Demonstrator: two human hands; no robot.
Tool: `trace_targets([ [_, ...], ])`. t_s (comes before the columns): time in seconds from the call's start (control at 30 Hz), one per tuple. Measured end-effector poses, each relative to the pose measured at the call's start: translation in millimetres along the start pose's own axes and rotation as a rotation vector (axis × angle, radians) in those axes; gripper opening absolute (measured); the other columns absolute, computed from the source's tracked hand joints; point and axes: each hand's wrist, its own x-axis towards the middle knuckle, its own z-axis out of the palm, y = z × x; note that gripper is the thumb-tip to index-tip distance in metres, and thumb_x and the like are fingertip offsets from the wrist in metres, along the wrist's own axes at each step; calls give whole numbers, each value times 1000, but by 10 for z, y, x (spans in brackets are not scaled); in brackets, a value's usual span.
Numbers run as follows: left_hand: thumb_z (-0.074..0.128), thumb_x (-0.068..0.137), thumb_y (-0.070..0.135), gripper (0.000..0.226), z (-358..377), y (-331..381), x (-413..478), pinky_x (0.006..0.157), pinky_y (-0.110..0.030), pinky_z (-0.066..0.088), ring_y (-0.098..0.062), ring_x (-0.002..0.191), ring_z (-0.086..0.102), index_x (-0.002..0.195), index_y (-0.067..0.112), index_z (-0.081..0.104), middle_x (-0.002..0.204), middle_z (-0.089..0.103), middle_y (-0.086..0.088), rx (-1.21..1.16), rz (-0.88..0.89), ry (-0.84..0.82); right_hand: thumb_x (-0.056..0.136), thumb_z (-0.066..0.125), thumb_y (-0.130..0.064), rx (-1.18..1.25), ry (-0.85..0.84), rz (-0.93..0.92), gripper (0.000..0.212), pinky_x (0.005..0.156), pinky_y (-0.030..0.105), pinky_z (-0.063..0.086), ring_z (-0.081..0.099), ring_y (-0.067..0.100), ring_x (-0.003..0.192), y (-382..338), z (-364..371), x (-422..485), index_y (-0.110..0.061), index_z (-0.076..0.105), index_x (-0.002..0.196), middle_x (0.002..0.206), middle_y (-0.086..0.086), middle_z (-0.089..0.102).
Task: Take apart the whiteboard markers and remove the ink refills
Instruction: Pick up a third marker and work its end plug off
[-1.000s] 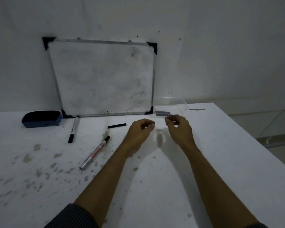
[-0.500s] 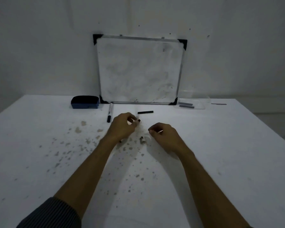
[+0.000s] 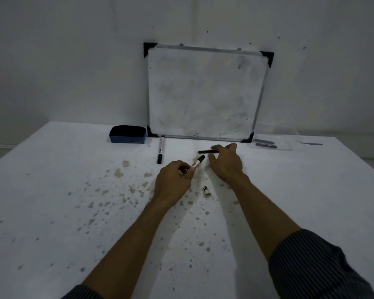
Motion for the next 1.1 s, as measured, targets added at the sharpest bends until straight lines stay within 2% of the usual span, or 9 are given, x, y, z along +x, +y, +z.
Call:
trace_targets([
  [0.1, 67, 100, 41, 22, -58, 33, 73, 65, -20, 50, -3, 69, 65, 98, 21, 77, 84, 74, 12, -220, -106, 19, 96, 66, -36, 73, 53, 35, 23, 75, 28, 46, 62, 23, 84, 11, 21, -29, -23, 72, 114, 126, 10, 49],
  [0.23, 62, 103, 42, 24, -175, 96, 121, 52, -21, 57, -4, 67, 75, 102, 23, 77, 86, 82, 13, -552, -243, -51, 97, 67, -35, 299, 71, -2, 15, 74, 25, 47, 64, 15, 89, 49, -88, -222, -25, 75, 104, 107, -2, 64],
  [0.37, 57, 108, 33, 33, -153, 165, 97, 83, -35, 65, -24, 99, 80, 115, 4, 70, 107, 83, -7, -992, -348, -120, 101, 62, -37, 622, -24, 16, 14, 62, 16, 53, 69, 5, 83, -13, -290, -652, -30, 71, 110, 96, -12, 74],
  [0.47, 46, 112, 26, 35, -69, 178, 75, 91, -38, 64, -26, 106, 78, 114, -4, 66, 123, 77, -16, -1280, -375, -144, 99, 65, -34, 796, -19, 7, 9, 56, 14, 50, 65, -3, 65, 12, -352, -971, -33, 73, 104, 83, -13, 76],
  [0.57, 41, 113, 22, 38, -19, 154, 48, 92, -32, 63, -25, 108, 78, 114, -7, 65, 121, 79, -14, -1336, -338, -126, 99, 66, -31, 835, -45, -8, 11, 59, 11, 49, 64, -7, 65, -25, -344, -1055, -30, 76, 103, 80, -11, 75],
  [0.77, 40, 114, 15, 35, -30, 104, 65, 82, -28, 65, -24, 99, 80, 109, -9, 65, 119, 76, -20, -1415, -368, -59, 100, 64, -32, 795, -43, -9, 19, 60, 12, 48, 63, -7, 65, -27, -280, -1018, -21, 77, 109, 78, -12, 72],
  [0.87, 39, 114, 15, 35, -27, 116, 79, 84, -30, 65, -24, 99, 80, 109, -9, 65, 113, 79, -20, -1422, -377, -77, 101, 62, -33, 780, -39, 12, 22, 59, 13, 48, 62, -7, 63, -5, -269, -987, -21, 76, 111, 80, -10, 71],
  [0.93, 39, 114, 15, 36, -27, 125, 79, 87, -31, 64, -25, 101, 80, 109, -10, 64, 119, 76, -22, -1436, -380, -94, 102, 61, -34, 765, -39, 29, 24, 56, 13, 46, 60, -7, 58, -8, -251, -974, -19, 76, 112, 78, -11, 70],
  [1.1, 34, 115, 16, 38, -52, 132, 84, 84, -30, 64, -27, 103, 79, 120, -12, 60, 121, 76, -21, -1506, -398, -195, 103, 61, -30, 765, -52, 102, 24, 55, 11, 42, 56, -5, 53, -8, -238, -936, -15, 78, 108, 61, -17, 62],
])
